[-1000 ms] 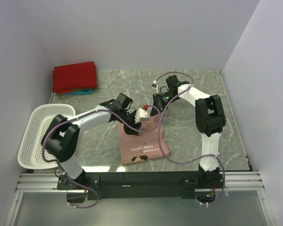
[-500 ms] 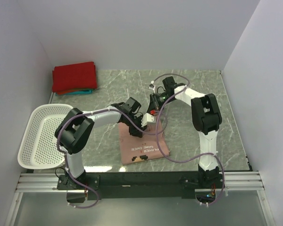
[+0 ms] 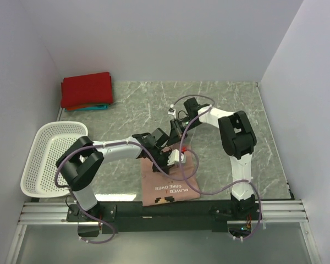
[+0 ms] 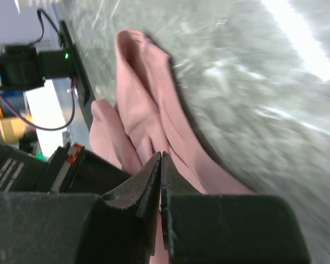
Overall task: Fold and stack the t-shirts
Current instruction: Fold the tshirt
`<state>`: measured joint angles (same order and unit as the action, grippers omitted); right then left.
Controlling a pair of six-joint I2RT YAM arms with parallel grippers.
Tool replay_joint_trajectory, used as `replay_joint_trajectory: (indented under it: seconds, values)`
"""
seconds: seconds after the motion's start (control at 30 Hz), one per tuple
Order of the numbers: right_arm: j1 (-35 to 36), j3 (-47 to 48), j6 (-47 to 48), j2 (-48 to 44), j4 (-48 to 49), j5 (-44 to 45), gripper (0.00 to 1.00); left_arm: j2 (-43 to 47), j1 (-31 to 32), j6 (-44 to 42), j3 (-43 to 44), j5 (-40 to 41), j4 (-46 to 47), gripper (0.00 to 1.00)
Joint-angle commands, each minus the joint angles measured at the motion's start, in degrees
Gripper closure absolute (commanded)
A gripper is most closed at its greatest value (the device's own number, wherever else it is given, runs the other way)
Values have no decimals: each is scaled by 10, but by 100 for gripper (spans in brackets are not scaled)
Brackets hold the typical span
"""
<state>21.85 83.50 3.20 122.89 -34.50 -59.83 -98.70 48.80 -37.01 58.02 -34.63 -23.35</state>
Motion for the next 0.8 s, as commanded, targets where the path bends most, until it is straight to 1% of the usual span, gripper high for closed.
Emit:
replay_joint_trajectory:
  seconds: [0.0,0.13,0.27,0.37,0.5,0.6,0.77]
  values:
    - [34,-9,22,-30,0,-31,91,39,8,16,-2,-10,9,99]
    - [43,-26,22,-6,13,-24,92,49,7,12,34,12,-19,99]
    - [43,-12,27,44,13,-16,93,49,8,16,68,27,-45,99]
    - [43,-11,15,62,20,-26,94,51,8,12,83,47,-55,99]
    - [43,-20,10,69,37,-20,94,40,7,-2,99,83,-64,99]
    - [43,-24,20,73,31,-19,94,37,2,-13,109,105,-64,99]
    - [43,-39,19,72,37,-21,94,15,-22,-23,141,136,-63,100]
